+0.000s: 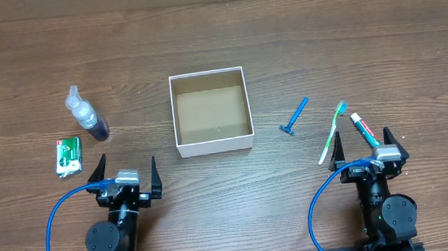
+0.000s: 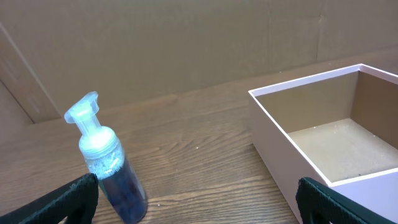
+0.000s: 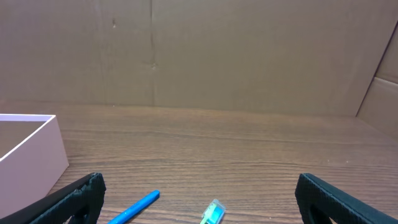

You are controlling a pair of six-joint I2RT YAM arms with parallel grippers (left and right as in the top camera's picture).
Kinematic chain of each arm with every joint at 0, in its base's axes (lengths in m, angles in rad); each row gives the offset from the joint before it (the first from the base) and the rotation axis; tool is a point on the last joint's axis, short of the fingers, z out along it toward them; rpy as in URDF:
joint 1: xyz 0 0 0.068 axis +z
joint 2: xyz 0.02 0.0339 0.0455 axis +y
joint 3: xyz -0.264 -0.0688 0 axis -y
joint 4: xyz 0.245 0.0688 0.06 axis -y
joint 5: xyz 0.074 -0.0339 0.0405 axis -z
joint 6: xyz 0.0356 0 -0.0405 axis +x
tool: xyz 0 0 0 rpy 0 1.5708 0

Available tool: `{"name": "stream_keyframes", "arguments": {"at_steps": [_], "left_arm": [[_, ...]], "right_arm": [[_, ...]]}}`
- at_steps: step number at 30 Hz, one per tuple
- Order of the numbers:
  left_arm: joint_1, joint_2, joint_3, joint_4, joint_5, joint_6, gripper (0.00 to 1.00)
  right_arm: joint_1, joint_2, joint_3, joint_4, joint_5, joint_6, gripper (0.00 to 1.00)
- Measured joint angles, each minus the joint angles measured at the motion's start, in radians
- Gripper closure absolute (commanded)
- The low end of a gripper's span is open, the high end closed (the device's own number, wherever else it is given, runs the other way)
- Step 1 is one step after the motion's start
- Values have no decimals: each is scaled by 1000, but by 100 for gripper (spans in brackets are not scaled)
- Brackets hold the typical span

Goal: Pack container

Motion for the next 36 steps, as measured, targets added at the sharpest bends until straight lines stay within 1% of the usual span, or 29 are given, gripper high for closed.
{"name": "stream_keyframes", "arguments": {"at_steps": [19,26,29,33,34,36], "left_arm": [[0,0,0,0,0,0,0],[0,0,0,0,0,0,0],[0,0,0,-2,-1,-43,0],[0,0,18,-51,-21,-135,0],[0,0,51,-117,-28,-172,0],[0,1,97,-202,-35,-204,0]], "right_arm": [[0,0,0,0,0,2,0],[0,0,0,0,-5,91,0],[0,0,0,-13,-21,118,0],[0,9,9,-89,-39,154,0],[0,21,29,-119,-44,170,0],[0,51,68,-163,-52,181,0]]}}
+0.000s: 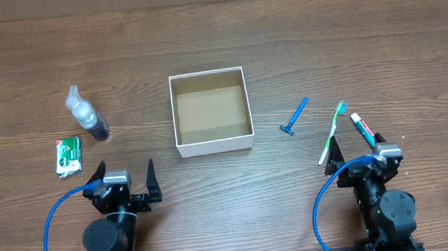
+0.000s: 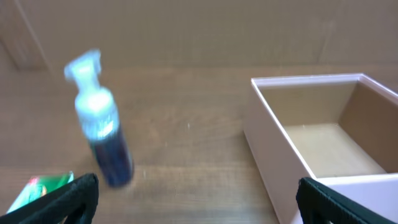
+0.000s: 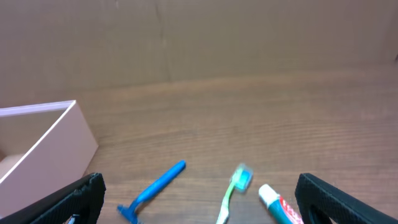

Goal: Pack container
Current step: 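Reach the left gripper to the soap pump bottle and grasp it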

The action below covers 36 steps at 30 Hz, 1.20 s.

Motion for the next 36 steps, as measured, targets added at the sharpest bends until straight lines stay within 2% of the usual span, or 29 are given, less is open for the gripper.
{"name": "stream_keyframes", "arguments": {"at_steps": [5,9,17,21,22,26,31,36], "left_arm": [[0,55,187,-115,-27,-72,0],[0,179,369,-217,-59,-114,0],[0,611,770,-500,-108,-139,0],[0,829,994,-719,-105,-140,0],[0,897,1065,-815,-103,-141,0],[0,1042,1169,-937,-92,-141,0],[8,1134,1181,-952,-74,-164,0],[131,1189,1289,-960,-61,-197,0]], "right_arm": [[0,178,164,-17,-16,29,0],[0,383,320,-69,-23,41,0],[0,840,738,-354,-72,51,0],[0,995,888,-487,-124,51,0],[0,1035,920,-521,-135,51,0],[0,1087,940,-566,-150,51,0],[0,1089,943,-571,-156,51,0],[0,1089,943,-583,-135,51,0]]}}
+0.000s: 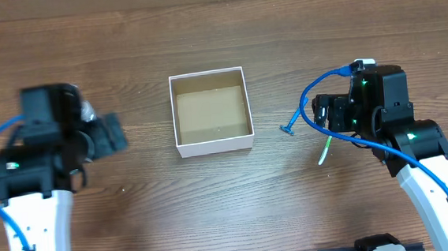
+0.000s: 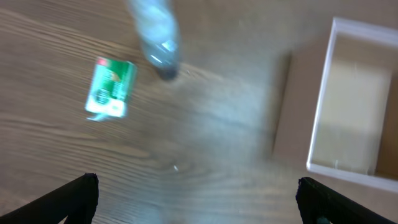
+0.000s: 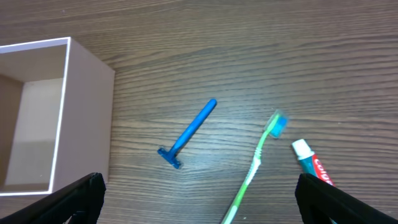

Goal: Pack container
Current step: 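Reach the left gripper to the soap pump bottle and grasp it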

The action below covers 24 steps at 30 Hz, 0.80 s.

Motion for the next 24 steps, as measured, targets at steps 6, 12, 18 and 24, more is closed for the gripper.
{"name": "stream_keyframes", "arguments": {"at_steps": [6,12,18,24], "left_arm": [[185,92,155,12,0,6,0],[203,293,165,55,44,78,0],[203,444,164,124,103,161,0],[203,519,164,142,122,187,0]], "right_arm": [[0,0,0,-1,15,0,0],[0,0,0,-1,19,0,0],[0,0,1,-1,19,0,0],[0,0,1,-1,19,0,0]]}}
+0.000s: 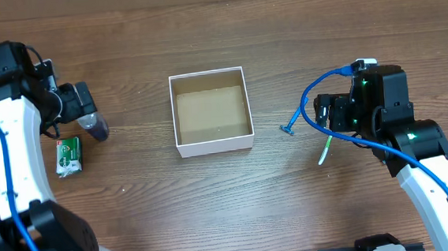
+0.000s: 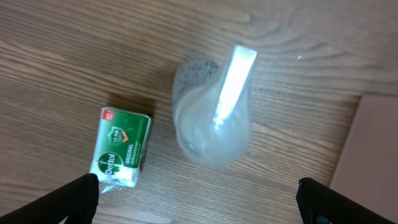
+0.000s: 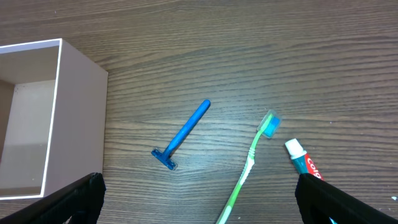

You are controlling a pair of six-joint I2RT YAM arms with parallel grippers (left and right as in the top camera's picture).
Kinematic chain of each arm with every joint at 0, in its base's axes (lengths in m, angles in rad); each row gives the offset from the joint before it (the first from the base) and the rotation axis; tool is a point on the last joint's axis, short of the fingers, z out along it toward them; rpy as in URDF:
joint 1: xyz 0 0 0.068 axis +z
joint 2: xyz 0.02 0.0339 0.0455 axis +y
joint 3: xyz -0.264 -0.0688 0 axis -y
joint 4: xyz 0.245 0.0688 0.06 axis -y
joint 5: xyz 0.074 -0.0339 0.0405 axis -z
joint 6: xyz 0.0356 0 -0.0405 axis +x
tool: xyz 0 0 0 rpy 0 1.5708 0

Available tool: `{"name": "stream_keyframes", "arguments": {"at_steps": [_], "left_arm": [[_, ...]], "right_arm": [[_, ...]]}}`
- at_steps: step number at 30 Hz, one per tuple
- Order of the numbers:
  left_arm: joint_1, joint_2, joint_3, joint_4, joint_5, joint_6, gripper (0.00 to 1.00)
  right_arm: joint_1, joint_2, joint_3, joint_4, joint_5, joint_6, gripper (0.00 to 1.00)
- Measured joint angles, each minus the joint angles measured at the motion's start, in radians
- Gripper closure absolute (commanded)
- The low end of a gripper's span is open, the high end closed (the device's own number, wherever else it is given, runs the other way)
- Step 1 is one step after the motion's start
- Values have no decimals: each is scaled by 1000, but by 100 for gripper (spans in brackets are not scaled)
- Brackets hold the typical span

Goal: Pack container
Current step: 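Reach the left gripper to the soap pump bottle and grasp it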

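The white open-topped box [image 1: 211, 110] stands mid-table with its brown floor bare. A spray bottle [image 2: 214, 115] of dark blue liquid stands upright to its left, seen from straight above in the left wrist view. My left gripper [image 2: 199, 202] hovers open over the bottle, touching nothing. A green soap packet [image 2: 121, 149] lies beside the bottle. Right of the box lie a blue razor [image 3: 183, 134], a green toothbrush [image 3: 249, 171] and a toothpaste tube [image 3: 301, 163]. Above them my right gripper [image 3: 199, 202] hangs open and holds nothing.
The box's wall [image 3: 84, 118] stands just left of the razor. A corner of the box [image 2: 379, 155] shows at the right of the left wrist view. Brown cardboard borders the far edge of the wooden table [image 1: 217, 31].
My left arm has moved toward the far left and now sits close over the spray bottle, which fills more of its view. The right arm has barely shifted.
Both arms rested at the near edge with open grippers looking forward. Then the wrists tipped down a little. Later both hung over the table, left above the soap and bottle, right above the razor and toothbrush. Now the left is close above the bottle.
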Motion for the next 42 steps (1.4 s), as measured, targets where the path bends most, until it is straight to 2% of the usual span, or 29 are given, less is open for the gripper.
{"name": "stream_keyframes", "arguments": {"at_steps": [12,16,20,23,24,34,39,42], "left_arm": [[0,150,0,84,3,5,0],[-2,159,0,113,4,5,5],[-5,164,0,121,5,2,20],[-18,175,0,121,6,0,41],[-23,180,0,121,6,5,44],[-60,188,0,125,1,2,69],[-61,188,0,125,-3,2,96],[-61,188,0,124,-5,2,96]], "right_arm": [[0,0,0,-1,0,0,0],[0,0,0,-1,0,0,0],[0,0,0,-2,0,0,0],[0,0,0,-2,0,0,0],[0,0,0,-2,0,0,0],[0,0,0,-5,0,0,0],[0,0,0,-7,0,0,0],[0,0,0,-7,0,0,0]]}}
